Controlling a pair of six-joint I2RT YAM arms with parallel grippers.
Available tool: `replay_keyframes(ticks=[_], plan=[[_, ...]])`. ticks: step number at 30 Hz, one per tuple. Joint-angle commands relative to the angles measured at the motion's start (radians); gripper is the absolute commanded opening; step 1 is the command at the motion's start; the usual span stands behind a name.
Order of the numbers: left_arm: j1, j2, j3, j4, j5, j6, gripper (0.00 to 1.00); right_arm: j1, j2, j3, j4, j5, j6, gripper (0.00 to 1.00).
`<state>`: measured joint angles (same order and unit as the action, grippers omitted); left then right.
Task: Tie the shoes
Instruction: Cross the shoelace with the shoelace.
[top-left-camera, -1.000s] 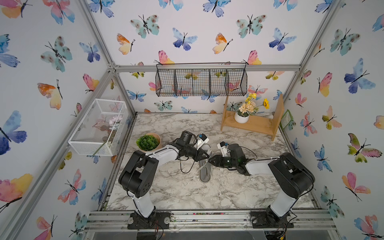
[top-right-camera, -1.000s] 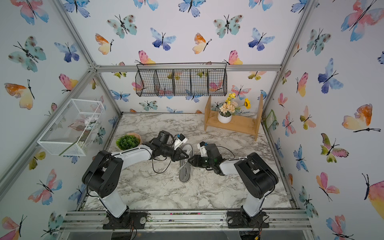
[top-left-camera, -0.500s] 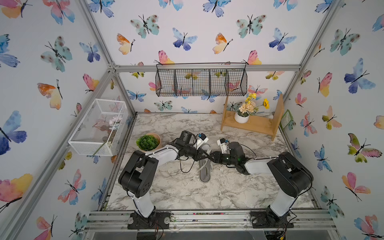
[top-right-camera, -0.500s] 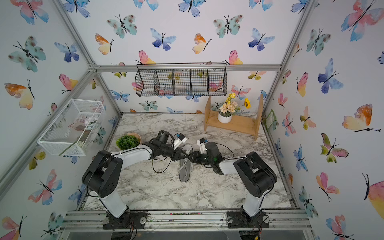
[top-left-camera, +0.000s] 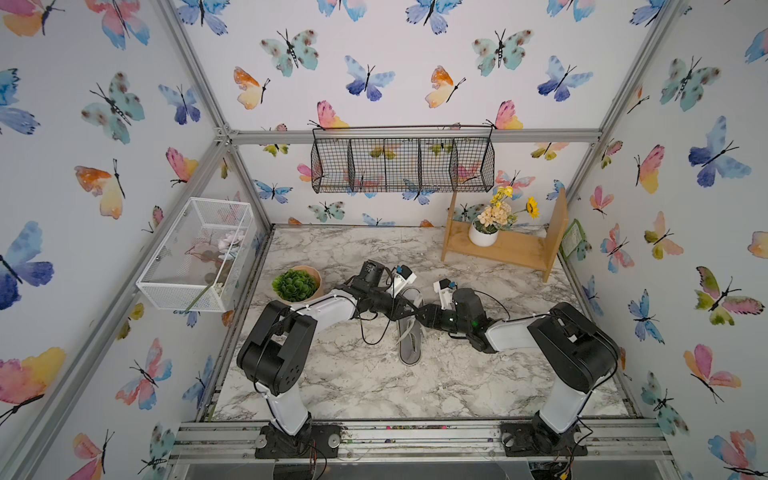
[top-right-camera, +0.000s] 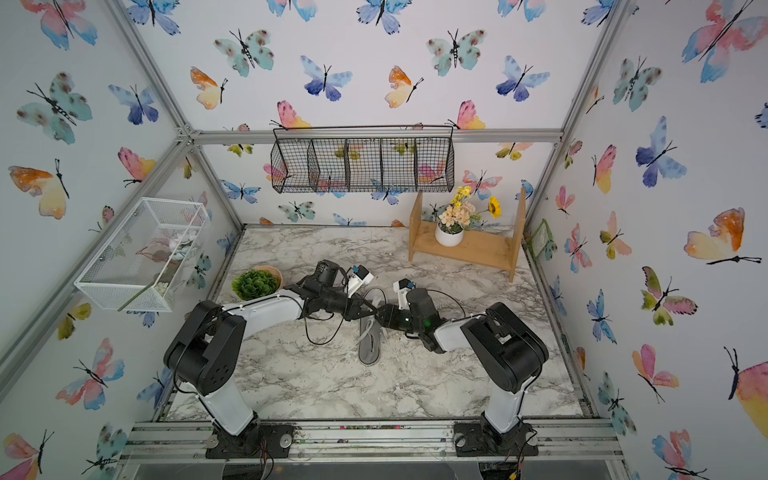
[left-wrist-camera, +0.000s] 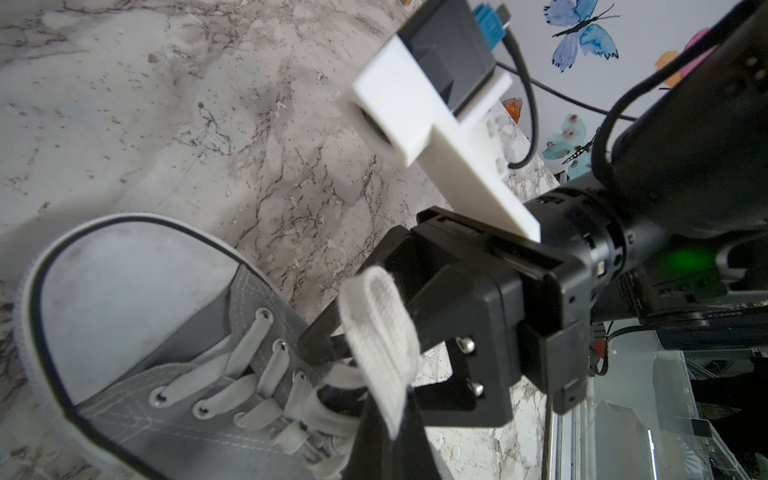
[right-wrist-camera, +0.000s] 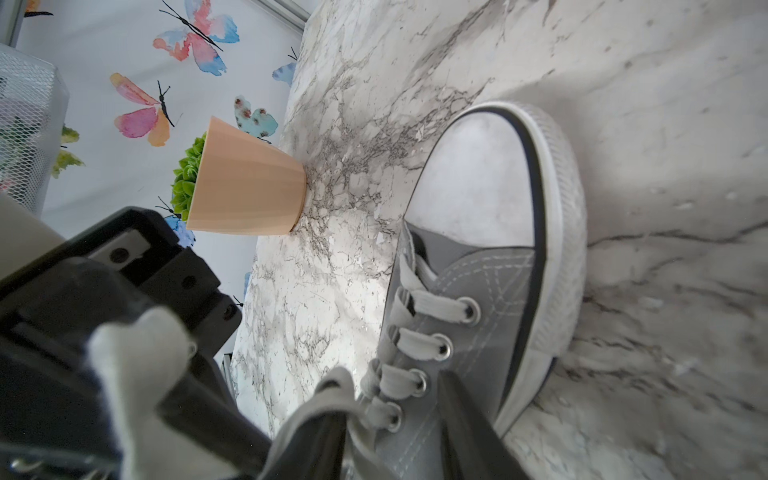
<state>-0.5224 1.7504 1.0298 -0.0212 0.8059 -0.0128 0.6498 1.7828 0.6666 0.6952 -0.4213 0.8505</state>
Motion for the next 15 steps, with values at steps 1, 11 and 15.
replay_keyframes(ticks=[1, 11, 15], plan=[[0.001, 0.015, 0.003, 0.015, 0.006, -0.007, 0.00, 0.008, 0.013, -0.019, -0.028, 0.053, -0.022, 0.42], [0.006, 0.021, 0.003, 0.021, -0.003, -0.013, 0.00, 0.008, -0.048, -0.057, -0.090, 0.045, -0.106, 0.49], [0.007, 0.029, 0.006, 0.021, -0.008, -0.018, 0.00, 0.008, -0.059, -0.077, -0.086, 0.021, -0.127, 0.52]])
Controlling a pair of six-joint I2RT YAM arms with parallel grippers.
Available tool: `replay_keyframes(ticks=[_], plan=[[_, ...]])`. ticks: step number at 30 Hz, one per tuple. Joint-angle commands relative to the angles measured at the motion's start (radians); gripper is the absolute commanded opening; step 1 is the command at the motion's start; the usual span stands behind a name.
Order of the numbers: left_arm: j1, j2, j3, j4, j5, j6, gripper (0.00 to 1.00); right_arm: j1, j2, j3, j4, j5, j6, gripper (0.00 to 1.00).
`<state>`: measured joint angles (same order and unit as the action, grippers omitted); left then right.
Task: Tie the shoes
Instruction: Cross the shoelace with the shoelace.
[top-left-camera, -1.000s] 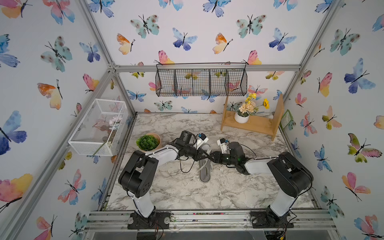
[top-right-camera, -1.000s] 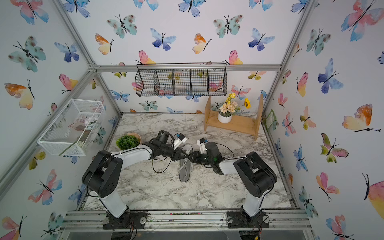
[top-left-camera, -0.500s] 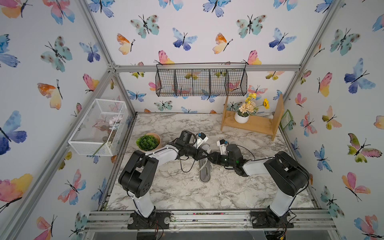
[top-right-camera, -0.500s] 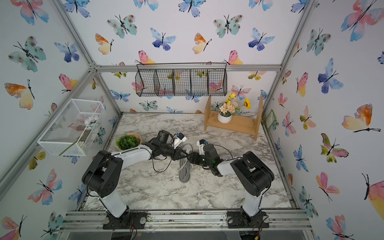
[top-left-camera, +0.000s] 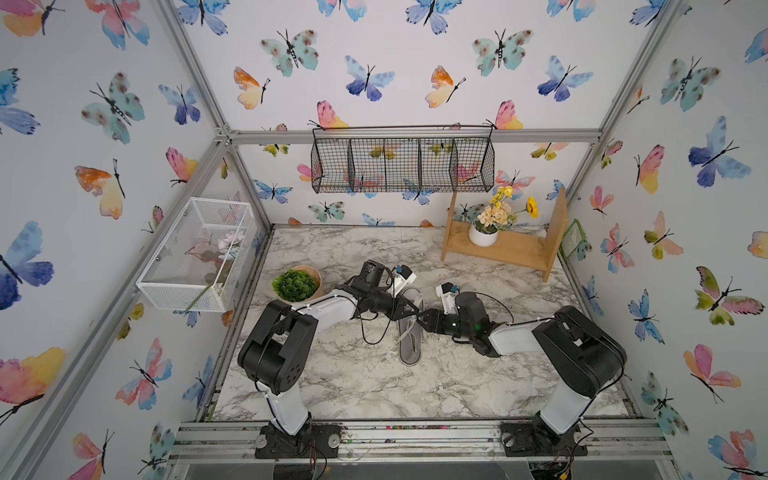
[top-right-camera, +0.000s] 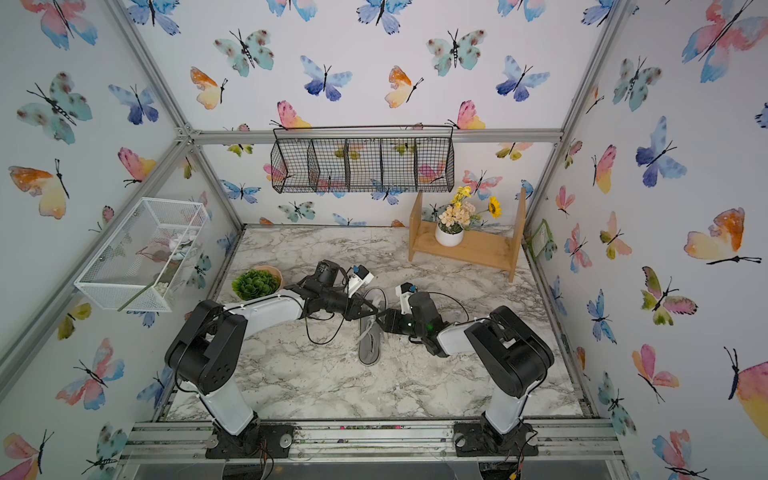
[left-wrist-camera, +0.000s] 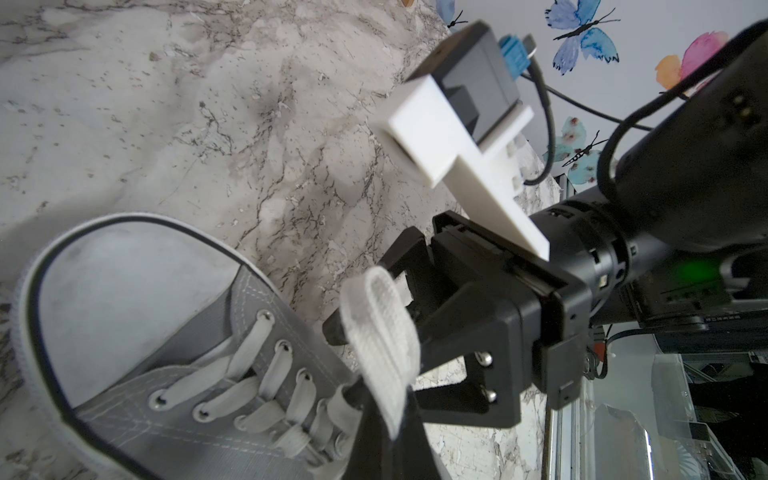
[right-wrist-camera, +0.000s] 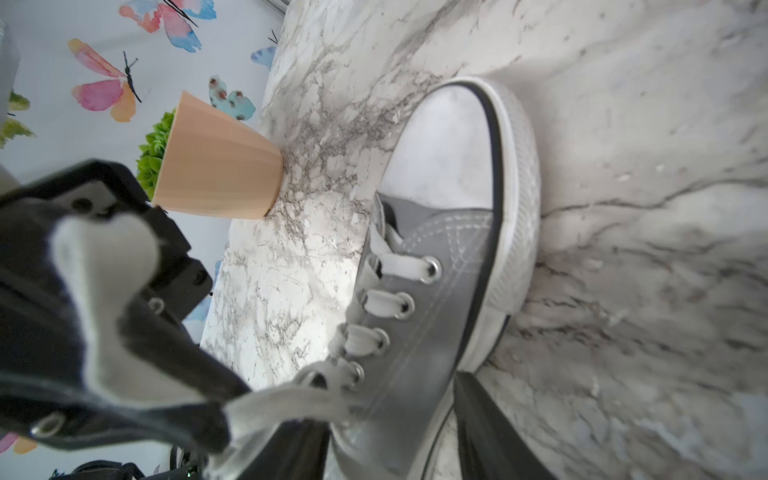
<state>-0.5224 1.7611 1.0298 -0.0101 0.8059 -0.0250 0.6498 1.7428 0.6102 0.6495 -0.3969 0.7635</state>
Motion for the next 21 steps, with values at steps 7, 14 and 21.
replay_keyframes(ticks=[7, 14, 21], plan=[[0.008, 0.021, 0.006, 0.012, -0.011, -0.005, 0.00, 0.008, -0.025, -0.041, -0.027, -0.042, -0.063, 0.56], [0.010, 0.021, 0.003, 0.010, -0.009, -0.001, 0.00, 0.008, -0.063, -0.053, -0.037, -0.066, -0.089, 0.62], [0.011, 0.018, -0.001, 0.010, -0.008, 0.004, 0.00, 0.008, -0.105, -0.044, -0.092, -0.070, -0.126, 0.67]])
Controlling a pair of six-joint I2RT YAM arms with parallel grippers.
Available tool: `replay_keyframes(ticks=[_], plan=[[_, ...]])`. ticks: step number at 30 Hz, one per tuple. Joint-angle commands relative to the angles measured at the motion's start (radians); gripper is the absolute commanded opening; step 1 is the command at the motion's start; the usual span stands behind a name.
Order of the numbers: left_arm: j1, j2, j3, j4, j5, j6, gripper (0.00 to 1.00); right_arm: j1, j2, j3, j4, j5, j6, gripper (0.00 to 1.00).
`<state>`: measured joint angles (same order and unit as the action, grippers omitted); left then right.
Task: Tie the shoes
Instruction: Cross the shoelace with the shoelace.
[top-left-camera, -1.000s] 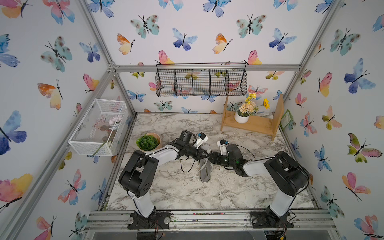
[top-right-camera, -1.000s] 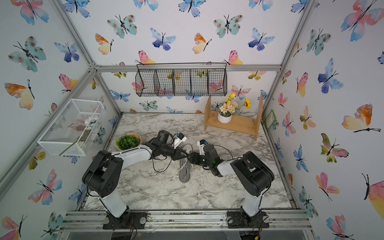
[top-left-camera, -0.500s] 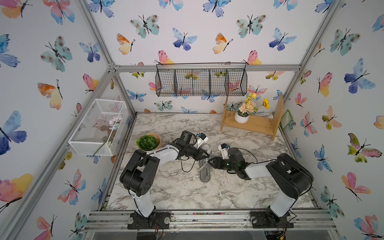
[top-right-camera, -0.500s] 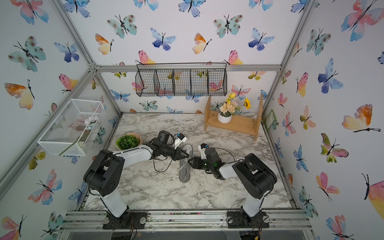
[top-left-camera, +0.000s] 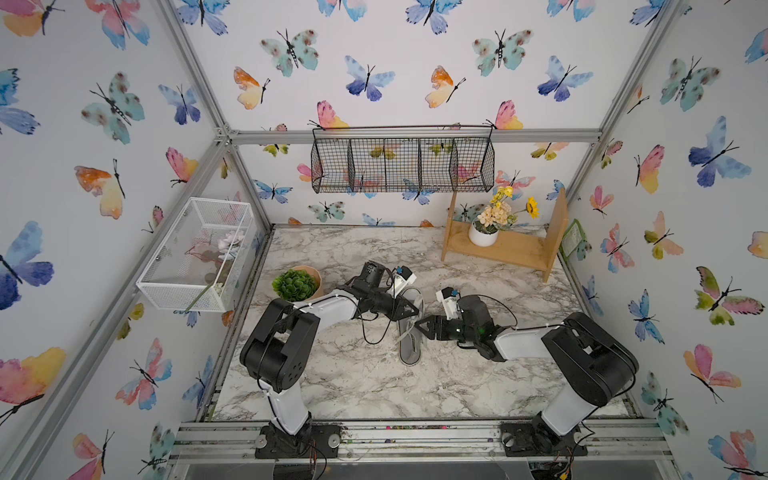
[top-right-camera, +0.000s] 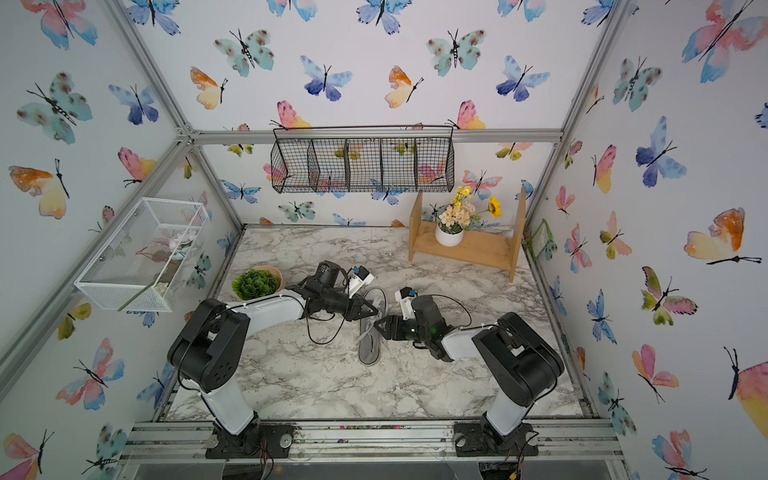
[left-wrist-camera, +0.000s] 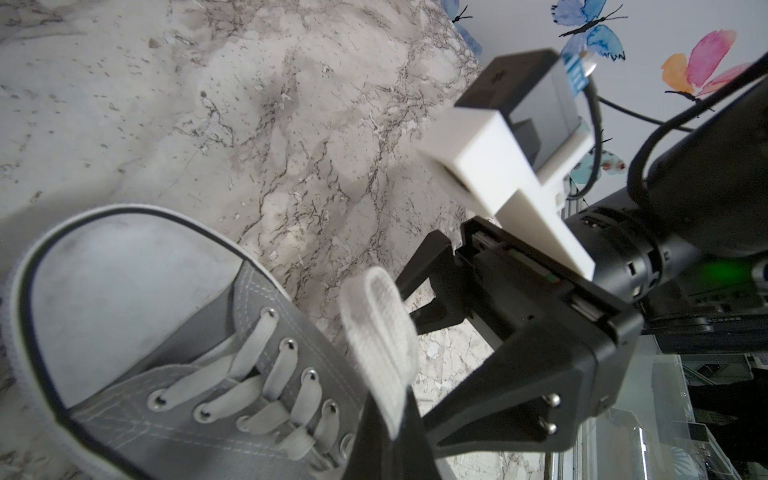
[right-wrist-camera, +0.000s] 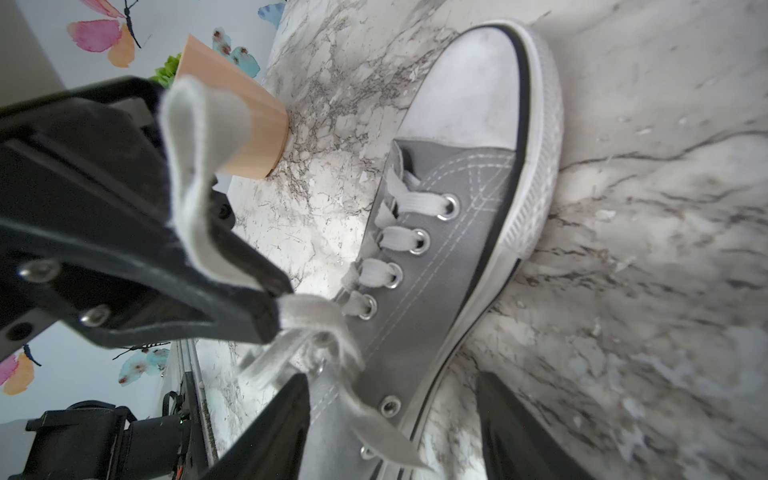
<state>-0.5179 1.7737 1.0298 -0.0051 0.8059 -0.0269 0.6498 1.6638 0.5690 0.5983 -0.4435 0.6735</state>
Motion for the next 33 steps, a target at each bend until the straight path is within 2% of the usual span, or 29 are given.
replay_keyframes(ticks=[1, 6, 11, 14, 17, 22, 28, 33], plan=[[0.007, 0.006, -0.001, 0.005, -0.007, 0.006, 0.00, 0.008, -0.030, -0.004, -0.047, -0.024, -0.043, 0.68], [0.012, 0.003, -0.001, 0.002, -0.006, 0.010, 0.00, 0.008, -0.061, -0.019, -0.064, -0.036, -0.059, 0.69], [0.014, 0.003, 0.000, -0.012, 0.002, 0.033, 0.00, 0.000, -0.152, -0.016, -0.166, 0.006, -0.147, 0.69], [0.015, -0.003, -0.007, -0.016, 0.007, 0.051, 0.00, -0.043, -0.168, -0.001, -0.200, 0.009, -0.173, 0.62], [0.014, -0.007, -0.011, -0.016, 0.014, 0.060, 0.00, -0.088, -0.143, 0.026, -0.203, -0.008, -0.179, 0.52], [0.014, -0.010, -0.023, -0.018, 0.035, 0.081, 0.00, -0.127, -0.074, 0.101, -0.209, -0.028, -0.147, 0.44], [0.013, -0.008, -0.025, -0.018, 0.044, 0.088, 0.00, -0.137, 0.038, 0.197, -0.235, -0.086, -0.126, 0.38], [0.013, -0.011, -0.028, -0.018, 0.043, 0.084, 0.00, -0.137, 0.054, 0.186, -0.226, -0.144, -0.152, 0.38]])
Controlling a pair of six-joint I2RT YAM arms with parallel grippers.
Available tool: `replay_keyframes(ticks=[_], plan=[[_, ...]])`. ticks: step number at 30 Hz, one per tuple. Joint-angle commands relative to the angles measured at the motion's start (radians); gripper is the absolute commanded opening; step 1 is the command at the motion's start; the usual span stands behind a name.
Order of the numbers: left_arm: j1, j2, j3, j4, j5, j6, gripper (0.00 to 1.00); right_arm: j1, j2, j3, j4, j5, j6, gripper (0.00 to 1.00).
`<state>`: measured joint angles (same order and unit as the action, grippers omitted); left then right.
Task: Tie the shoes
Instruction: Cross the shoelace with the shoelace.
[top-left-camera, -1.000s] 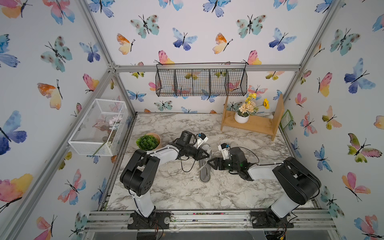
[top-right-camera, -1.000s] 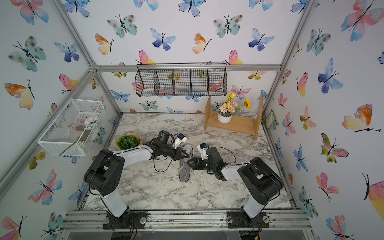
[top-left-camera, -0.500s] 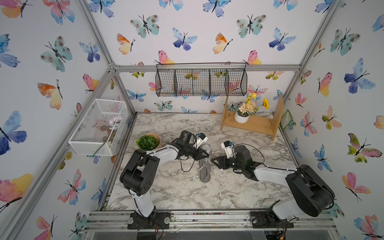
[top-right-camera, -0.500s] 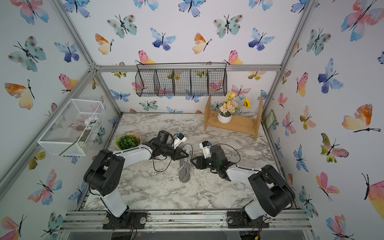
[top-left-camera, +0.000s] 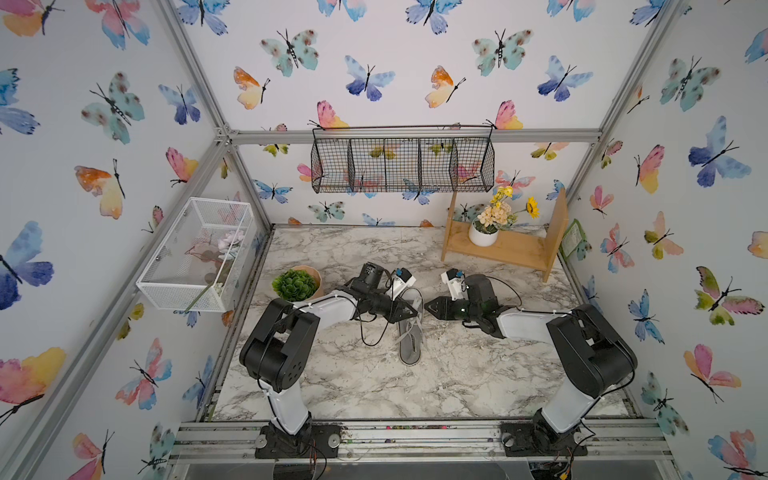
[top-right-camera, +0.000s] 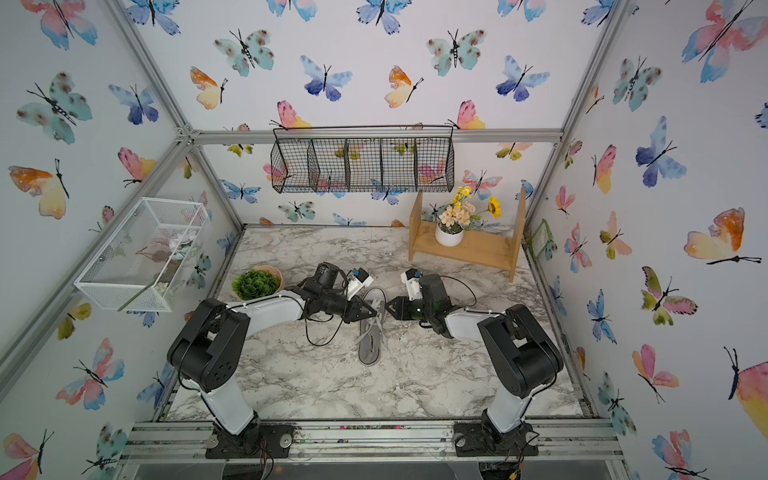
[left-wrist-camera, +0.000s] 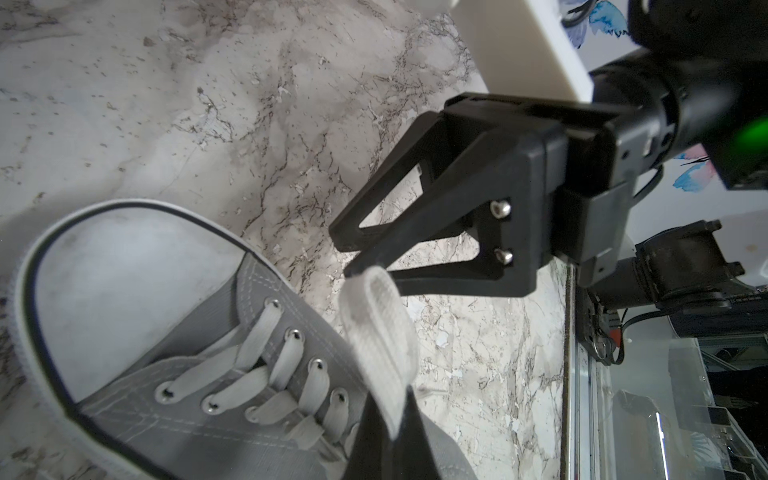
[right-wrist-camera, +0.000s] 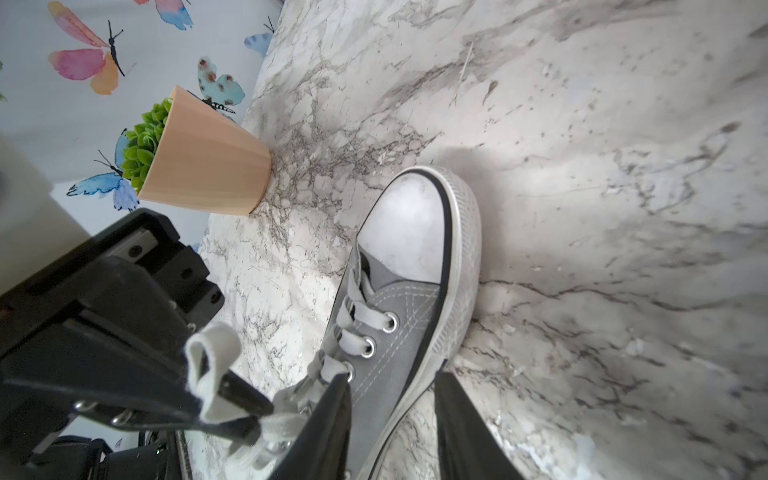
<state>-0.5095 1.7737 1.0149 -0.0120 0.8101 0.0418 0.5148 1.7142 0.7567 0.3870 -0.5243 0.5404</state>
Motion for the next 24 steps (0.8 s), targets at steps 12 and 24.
replay_keyframes(ticks=[12, 24], plan=[[0.005, -0.022, -0.010, -0.011, 0.031, 0.009, 0.00, -0.002, -0.047, -0.074, 0.001, -0.171, -0.211, 0.42], [0.004, -0.025, -0.008, -0.011, 0.029, 0.003, 0.00, 0.010, -0.008, -0.097, 0.048, -0.258, -0.187, 0.37]])
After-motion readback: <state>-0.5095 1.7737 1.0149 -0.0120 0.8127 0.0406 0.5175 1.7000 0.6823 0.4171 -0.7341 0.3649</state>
